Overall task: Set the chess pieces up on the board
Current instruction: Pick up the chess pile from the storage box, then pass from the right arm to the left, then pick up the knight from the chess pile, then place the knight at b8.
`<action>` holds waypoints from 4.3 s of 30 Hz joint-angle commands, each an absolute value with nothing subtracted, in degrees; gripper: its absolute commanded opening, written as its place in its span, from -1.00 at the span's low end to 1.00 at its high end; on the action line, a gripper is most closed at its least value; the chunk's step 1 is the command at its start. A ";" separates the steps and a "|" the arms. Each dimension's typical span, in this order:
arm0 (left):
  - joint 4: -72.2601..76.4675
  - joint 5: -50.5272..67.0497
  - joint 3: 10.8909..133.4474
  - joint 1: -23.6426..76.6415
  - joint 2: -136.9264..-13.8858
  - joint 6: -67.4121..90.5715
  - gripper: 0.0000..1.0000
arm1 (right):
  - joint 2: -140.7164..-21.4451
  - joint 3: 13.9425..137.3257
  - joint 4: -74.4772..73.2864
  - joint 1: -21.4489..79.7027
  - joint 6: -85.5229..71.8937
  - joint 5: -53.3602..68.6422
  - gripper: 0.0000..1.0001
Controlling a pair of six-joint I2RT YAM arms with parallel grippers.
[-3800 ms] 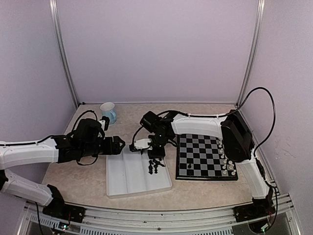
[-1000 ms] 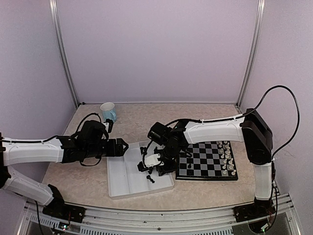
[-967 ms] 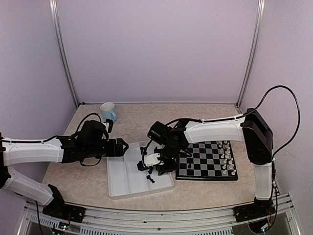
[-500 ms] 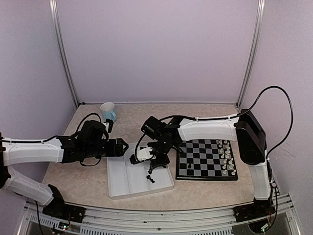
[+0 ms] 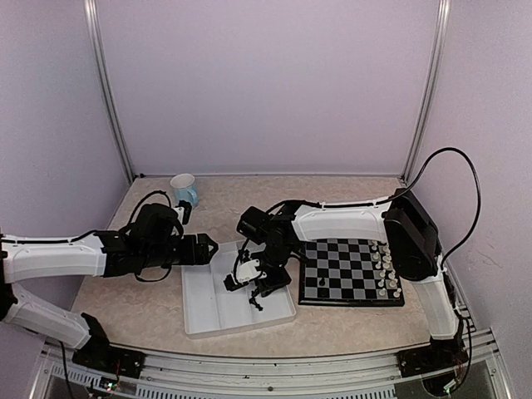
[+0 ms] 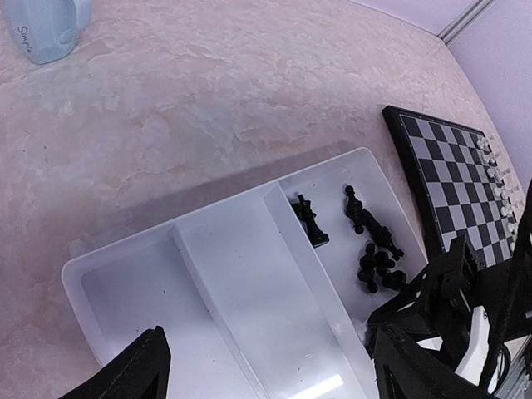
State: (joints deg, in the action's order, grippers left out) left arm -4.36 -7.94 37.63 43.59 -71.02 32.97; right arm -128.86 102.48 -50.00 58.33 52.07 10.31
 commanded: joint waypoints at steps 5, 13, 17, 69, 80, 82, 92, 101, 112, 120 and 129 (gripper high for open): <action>-3.02 -7.89 36.91 43.86 -70.48 33.04 0.69 | -129.19 101.13 -53.39 58.10 53.30 12.90 -0.47; -2.13 -6.99 37.39 43.95 -71.26 33.51 0.69 | -125.32 96.79 -47.32 57.75 47.75 11.04 -0.75; -0.76 -5.61 37.91 44.12 -72.29 33.87 0.69 | -118.68 93.46 -44.13 56.13 44.66 16.14 -0.82; 23.38 17.86 40.17 48.16 -82.45 40.29 -1.00 | -108.62 86.02 -35.50 49.87 34.81 29.36 -0.22; 23.55 17.34 39.04 48.08 -80.96 40.64 -1.00 | -110.32 87.09 -34.83 49.09 32.16 29.81 -0.60; 23.48 17.27 38.94 48.08 -80.80 40.69 -1.00 | -110.10 87.11 -34.56 48.60 31.57 30.16 -0.69; 22.43 16.69 40.53 48.03 -81.56 40.08 -1.00 | -107.42 84.85 -34.49 46.85 31.92 29.68 -0.99; 5.18 5.47 56.56 55.39 -88.72 27.32 -1.00 | -98.25 77.25 -33.96 37.08 31.73 28.39 -0.99; -18.84 -10.74 88.72 66.66 -113.25 15.21 -1.00 | -84.39 61.15 -23.81 19.97 29.04 24.75 -0.97; -30.44 -17.80 102.16 70.31 -127.28 13.27 -1.00 | -80.33 53.99 -18.21 17.67 27.97 25.16 -0.95; -27.63 -14.30 99.58 69.84 -126.95 15.03 -1.00 | -80.57 52.73 -17.40 17.60 28.39 25.18 -0.94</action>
State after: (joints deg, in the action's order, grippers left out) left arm -27.70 -15.05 99.77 70.39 -127.92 14.72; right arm -81.08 53.47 -19.03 17.98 28.77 24.82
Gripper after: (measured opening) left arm 0.046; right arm 0.076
